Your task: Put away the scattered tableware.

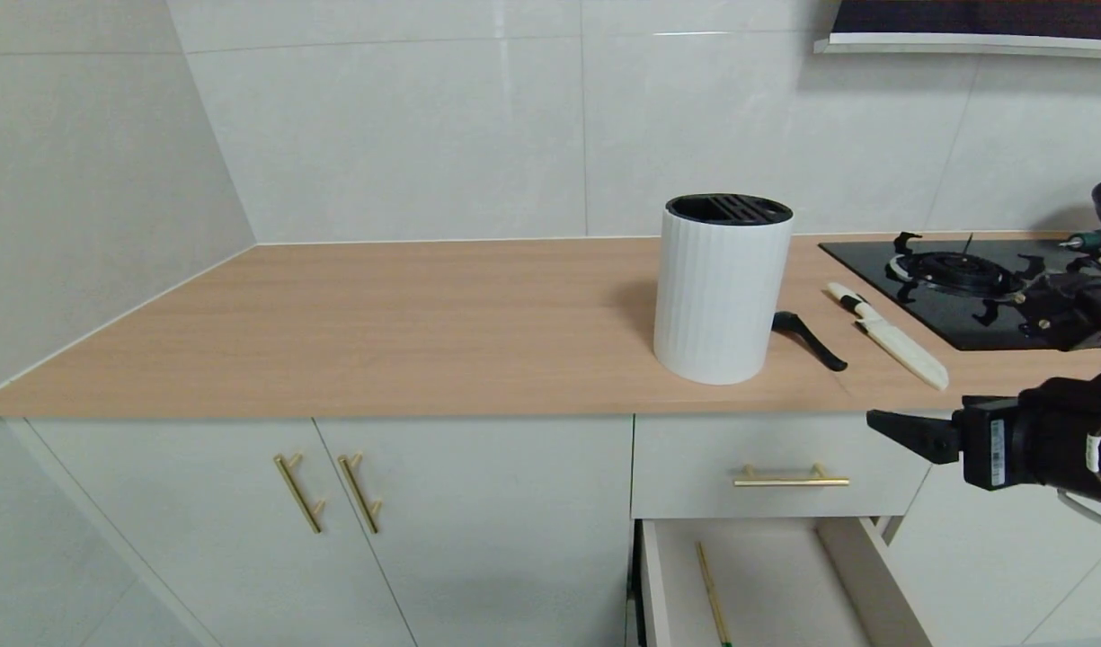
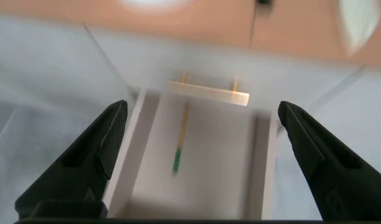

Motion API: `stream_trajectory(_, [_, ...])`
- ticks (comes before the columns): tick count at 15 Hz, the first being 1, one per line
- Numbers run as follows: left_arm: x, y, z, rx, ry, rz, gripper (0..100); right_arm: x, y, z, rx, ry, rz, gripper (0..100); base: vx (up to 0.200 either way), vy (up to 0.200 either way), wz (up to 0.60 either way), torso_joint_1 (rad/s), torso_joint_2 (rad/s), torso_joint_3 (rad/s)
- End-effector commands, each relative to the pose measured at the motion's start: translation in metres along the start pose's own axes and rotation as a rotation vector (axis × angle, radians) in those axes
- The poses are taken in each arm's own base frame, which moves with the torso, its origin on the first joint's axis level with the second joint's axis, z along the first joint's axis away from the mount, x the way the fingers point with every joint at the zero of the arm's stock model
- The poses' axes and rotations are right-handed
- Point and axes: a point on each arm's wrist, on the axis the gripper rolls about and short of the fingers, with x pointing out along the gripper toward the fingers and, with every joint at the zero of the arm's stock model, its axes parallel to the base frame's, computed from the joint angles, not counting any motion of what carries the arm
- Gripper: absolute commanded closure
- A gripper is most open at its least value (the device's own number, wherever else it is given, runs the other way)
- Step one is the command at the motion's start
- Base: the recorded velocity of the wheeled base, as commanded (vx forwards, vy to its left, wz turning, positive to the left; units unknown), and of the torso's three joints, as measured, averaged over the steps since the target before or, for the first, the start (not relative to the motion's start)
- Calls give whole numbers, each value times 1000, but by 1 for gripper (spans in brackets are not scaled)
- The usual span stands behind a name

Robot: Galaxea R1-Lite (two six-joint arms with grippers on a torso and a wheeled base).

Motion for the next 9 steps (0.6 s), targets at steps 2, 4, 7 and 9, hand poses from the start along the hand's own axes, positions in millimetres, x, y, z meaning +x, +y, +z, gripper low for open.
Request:
stream_trajectory(2, [0, 0, 0, -1, 0, 0, 0, 52, -28, 19, -50, -29, 10, 0, 0, 0, 0, 0, 0, 0])
stream_trajectory(4, [0, 0, 0, -1, 0, 0, 0, 96, -56, 35, -74, -27, 71, 0, 0, 0, 0, 0, 0, 0])
stream_trajectory(7, [0, 0, 0, -1, 0, 0, 0, 131, -72, 47, -91, -39, 84, 0, 0, 0, 0, 0, 0, 0])
stream_trajectory(9, [0, 0, 0, -1, 0, 0, 0, 155, -75, 37, -109, 0, 93, 0, 0, 0, 0, 0, 0, 0])
